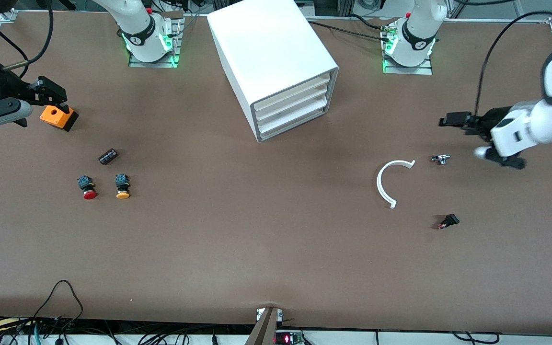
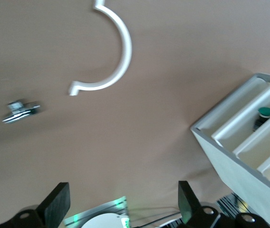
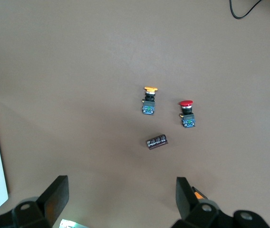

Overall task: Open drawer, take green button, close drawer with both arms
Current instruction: 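Reach the left gripper toward the white cabinet's drawer handle, then grasp the drawer handle with the left gripper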

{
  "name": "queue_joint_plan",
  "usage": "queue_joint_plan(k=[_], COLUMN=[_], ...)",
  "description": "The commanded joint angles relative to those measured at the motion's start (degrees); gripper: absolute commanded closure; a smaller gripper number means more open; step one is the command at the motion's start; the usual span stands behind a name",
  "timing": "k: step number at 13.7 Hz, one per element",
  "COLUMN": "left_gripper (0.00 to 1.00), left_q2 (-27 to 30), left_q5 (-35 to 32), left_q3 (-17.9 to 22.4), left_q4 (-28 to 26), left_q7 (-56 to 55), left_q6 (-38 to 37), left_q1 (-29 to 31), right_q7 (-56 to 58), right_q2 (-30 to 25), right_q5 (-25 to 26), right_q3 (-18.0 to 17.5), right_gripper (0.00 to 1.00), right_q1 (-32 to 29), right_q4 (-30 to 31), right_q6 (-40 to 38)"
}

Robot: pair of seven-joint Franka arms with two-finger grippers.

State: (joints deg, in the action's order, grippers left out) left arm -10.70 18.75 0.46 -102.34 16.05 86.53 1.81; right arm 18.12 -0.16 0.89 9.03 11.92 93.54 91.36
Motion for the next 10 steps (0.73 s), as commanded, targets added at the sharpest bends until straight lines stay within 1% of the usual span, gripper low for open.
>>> queue_joint_plan(k=[1, 3, 6, 8, 10], left_gripper=[0.0, 0.0, 0.01, 0.01, 0.01], left_q2=[-4.93, -8.8, -13.64, -16.71, -20.05], left_q5=[4.44, 8.83, 15.78, 18.5, 20.1], left_q3=[-3.43, -5.37, -8.01, -10.38, -13.89], left_q4=[1.8, 1.8, 1.89, 1.97, 1.97], left_q7=[2.92, 5.39, 5.84, 6.01, 8.89], left_q6=[-0.93, -0.75, -0.58, -0.32, 3.61], left_q1=[-0.23, -0.31, -0.93, -1.8, -2.25], right_q7=[-0.46, -0.11, 0.07, 0.07, 0.16], right_q2=[0.87, 0.87, 0.95, 0.95, 0.95], right_q5=[0.69, 0.69, 0.69, 0.69, 0.69], right_q3=[-0.41, -0.33, -0.32, -0.32, -0.24], right_gripper=[0.0, 0.0, 0.0, 0.0, 0.0], right_q1=[-0.58, -0.66, -0.75, -0.75, -0.84], right_q4=[-1.6, -1.6, -1.95, -1.95, -1.95], right_q6=[-0.39, -0.04, -0.04, -0.04, 0.05])
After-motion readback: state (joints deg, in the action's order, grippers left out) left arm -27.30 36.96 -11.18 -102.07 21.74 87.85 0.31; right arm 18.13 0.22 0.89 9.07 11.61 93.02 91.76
